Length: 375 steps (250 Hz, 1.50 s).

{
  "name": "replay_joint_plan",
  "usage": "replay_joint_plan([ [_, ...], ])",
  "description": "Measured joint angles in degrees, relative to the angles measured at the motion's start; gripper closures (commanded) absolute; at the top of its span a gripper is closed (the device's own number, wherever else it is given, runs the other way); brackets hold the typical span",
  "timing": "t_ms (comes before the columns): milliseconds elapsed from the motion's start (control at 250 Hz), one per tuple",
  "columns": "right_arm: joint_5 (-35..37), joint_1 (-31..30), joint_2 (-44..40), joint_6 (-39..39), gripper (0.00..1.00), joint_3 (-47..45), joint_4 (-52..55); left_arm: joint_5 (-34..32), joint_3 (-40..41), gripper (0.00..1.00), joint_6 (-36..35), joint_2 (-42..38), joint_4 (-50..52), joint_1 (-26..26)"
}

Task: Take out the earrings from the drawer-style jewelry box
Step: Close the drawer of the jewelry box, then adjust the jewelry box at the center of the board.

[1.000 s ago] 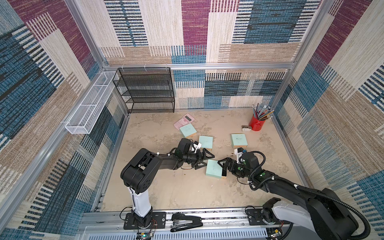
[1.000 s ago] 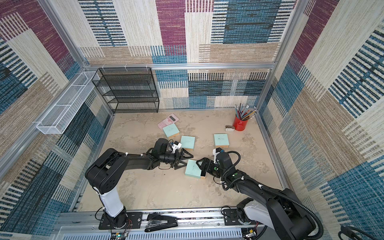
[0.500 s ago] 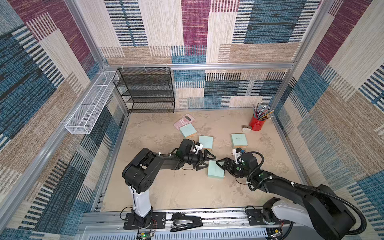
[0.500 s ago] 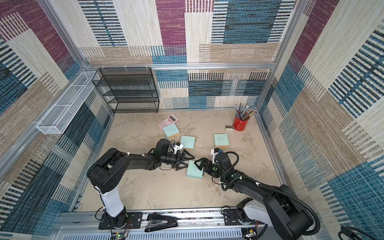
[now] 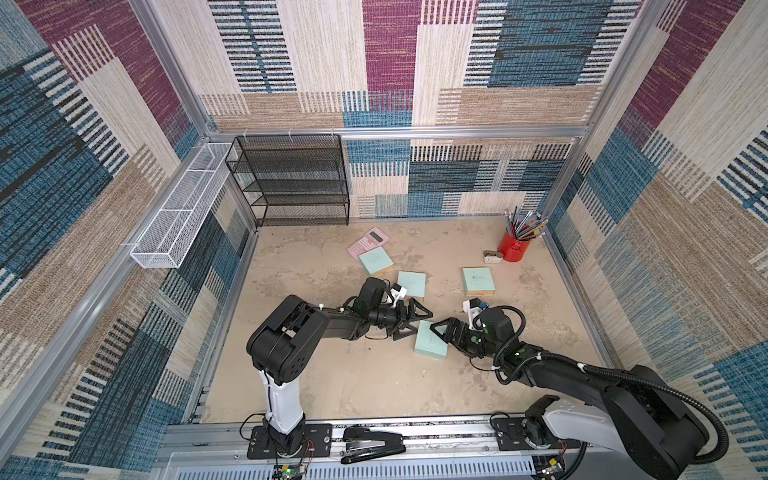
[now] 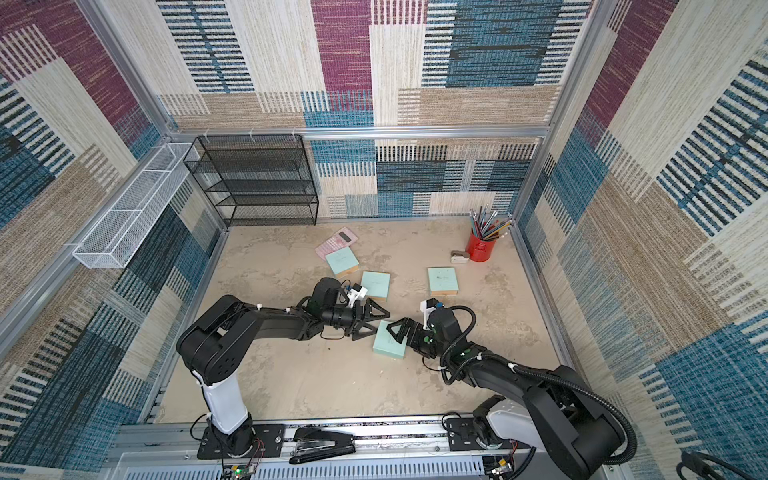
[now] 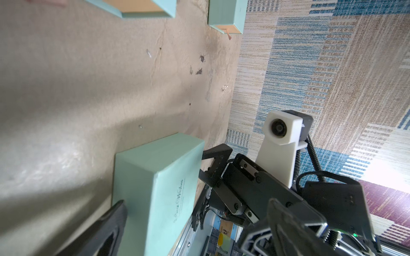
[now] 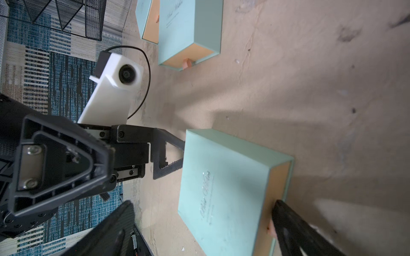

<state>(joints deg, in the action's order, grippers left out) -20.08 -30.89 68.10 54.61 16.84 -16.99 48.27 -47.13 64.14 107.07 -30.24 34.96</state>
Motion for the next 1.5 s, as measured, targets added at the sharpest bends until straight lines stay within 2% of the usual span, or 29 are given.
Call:
replay_joint_plan([
  [248,2.8,-0.2,-5.3,-1.0,0.00,1.7,4.5,-0.4,1.1,0.01,0.2,-3.4,0.6,-0.8],
  [476,4.2,1.9,-5.4,-5.9,0.01,7.1,11.6,-4.8,6.2,0.00,-1.7,-16.0,8.0,-2.0],
  [632,1.6,5.9,0.0,-9.9,0.00,10.6,12.3,-6.4,9.0,0.14,-8.6,-26.9,20.1,-1.8],
  [784,-1.9,7.1,7.0,-13.1,0.00,15.0,11.9,-7.9,9.6,0.29,-14.7,-32.1,31.0,0.1],
  [944,-6.2,7.2,14.3,-14.8,0.01,17.9,9.2,-7.7,9.6,0.46,-17.6,-29.6,35.6,5.1],
  [1064,-8.6,7.2,16.4,-15.0,0.00,17.8,8.1,-7.8,9.4,0.54,-18.0,-25.7,35.9,8.5],
  [1235,-11.6,7.2,16.1,-14.2,0.00,14.7,4.5,-9.1,7.3,0.57,-17.8,-19.9,33.4,10.1],
  [1499,-13.4,7.1,9.2,-11.5,0.00,7.7,2.5,-11.1,5.1,0.59,-14.6,-12.4,25.4,10.3],
])
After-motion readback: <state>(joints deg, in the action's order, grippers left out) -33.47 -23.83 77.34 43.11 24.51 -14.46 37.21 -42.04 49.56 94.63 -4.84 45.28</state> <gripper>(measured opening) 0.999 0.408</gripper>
